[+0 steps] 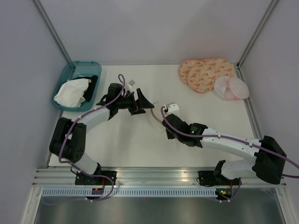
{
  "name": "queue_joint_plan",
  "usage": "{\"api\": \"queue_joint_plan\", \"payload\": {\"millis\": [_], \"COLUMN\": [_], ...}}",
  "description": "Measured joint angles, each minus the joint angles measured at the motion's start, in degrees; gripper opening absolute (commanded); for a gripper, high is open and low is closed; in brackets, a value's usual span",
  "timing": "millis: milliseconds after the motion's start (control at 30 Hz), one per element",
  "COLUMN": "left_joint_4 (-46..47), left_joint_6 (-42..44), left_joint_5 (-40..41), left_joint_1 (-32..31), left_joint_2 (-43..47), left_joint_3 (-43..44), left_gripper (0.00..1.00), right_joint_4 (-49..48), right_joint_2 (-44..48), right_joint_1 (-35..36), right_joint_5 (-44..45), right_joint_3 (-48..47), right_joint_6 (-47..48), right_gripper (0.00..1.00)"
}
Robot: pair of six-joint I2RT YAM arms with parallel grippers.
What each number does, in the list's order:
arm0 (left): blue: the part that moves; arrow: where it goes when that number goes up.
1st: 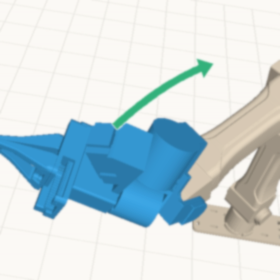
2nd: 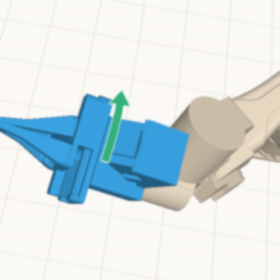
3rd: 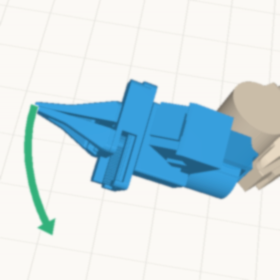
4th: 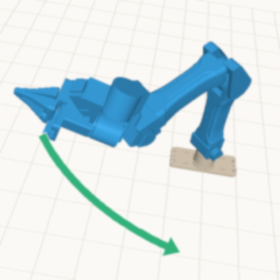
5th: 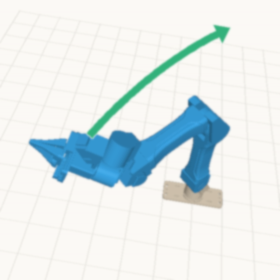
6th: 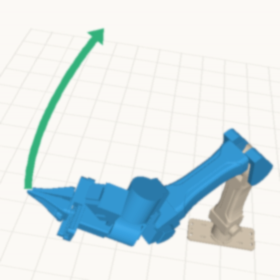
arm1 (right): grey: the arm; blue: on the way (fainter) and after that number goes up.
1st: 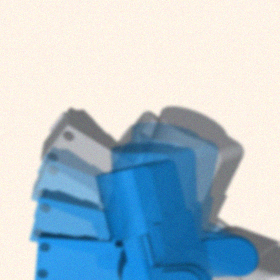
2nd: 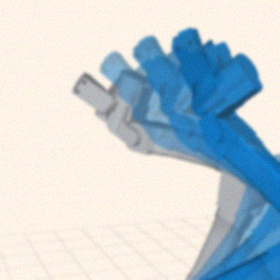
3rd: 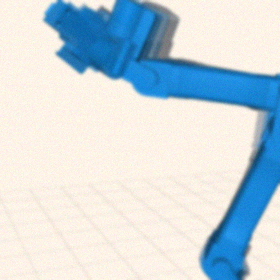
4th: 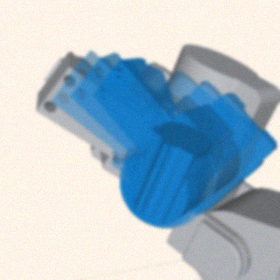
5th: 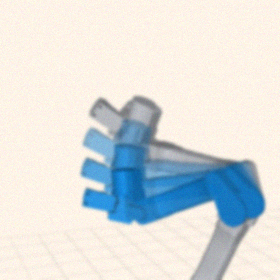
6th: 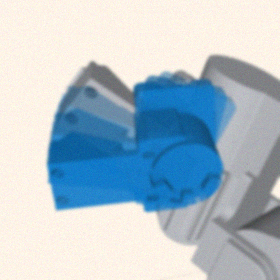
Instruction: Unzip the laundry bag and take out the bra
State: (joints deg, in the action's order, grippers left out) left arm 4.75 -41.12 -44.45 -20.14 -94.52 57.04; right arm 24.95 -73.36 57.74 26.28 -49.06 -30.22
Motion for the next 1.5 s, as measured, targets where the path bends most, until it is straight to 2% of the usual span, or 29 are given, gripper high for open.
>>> {"api": "queue_joint_plan", "payload": {"millis": [167, 267, 567, 633, 667, 767, 800, 900, 967, 1267, 1500], "left_joint_4": [1.64, 2.73, 7.67, 8.44, 8.94, 10.78, 11.26, 12.55, 12.68, 9.14, 4.92], "left_joint_6": [-6.62, -11.17, -19.37, -20.13, -20.48, -21.55, -21.97, -22.56, -22.75, -21.33, -17.64], "left_joint_5": [4.92, 5.55, 11.43, 12.92, 13.42, 14.73, 14.99, 15.76, 15.91, 18.21, 18.93], "left_joint_1": [-1.09, -2.49, -7.78, -8.15, -8.31, -8.87, -9.07, -9.51, -9.53, -9.62, -9.42], "left_joint_2": [14.29, 20.65, 25.0, 24.85, 24.59, 22.77, 21.92, 19.56, 18.99, 19.74, 20.22], "left_joint_3": [-16.92, -23.85, -26.93, -27.15, -27.19, -27.19, -27.19, -27.32, -27.36, -26.32, -22.36], "left_gripper": [1.0, 1.0, 1.0, 0.95, 0.92, 0.57, 0.34, 0.11, 0.04, 0.02, 0.02], "right_joint_4": [-5.01, -7.41, -13.46, -14.47, -14.91, -16.06, -16.63, -17.62, -17.86, -12.74, -3.48], "right_joint_2": [-0.72, -0.87, -2.64, -2.71, -2.71, -2.71, -2.71, -2.71, -2.71, -4.66, -4.5], "right_joint_1": [0.0, 0.0, 0.0, 0.0, 0.0, 0.02, 0.02, 0.07, 0.07, 0.07, 0.07], "right_joint_5": [-7.3, -10.27, -17.57, -18.91, -19.39, -21.03, -21.53, -22.67, -23.02, -20.98, -11.78], "right_joint_3": [2.38, 3.17, 3.19, 3.19, 3.19, 3.21, 3.3, 3.43, 3.52, 3.32, 4.0], "right_joint_6": [0.04, 0.07, 0.09, 0.09, 0.11, 0.15, 0.22, 0.26, 0.28, -0.02, -3.02], "right_gripper": [0.0, 0.0, 0.0, 0.0, 0.0, 0.0, 0.0, 0.01, 0.0, 0.0, 0.0]}}
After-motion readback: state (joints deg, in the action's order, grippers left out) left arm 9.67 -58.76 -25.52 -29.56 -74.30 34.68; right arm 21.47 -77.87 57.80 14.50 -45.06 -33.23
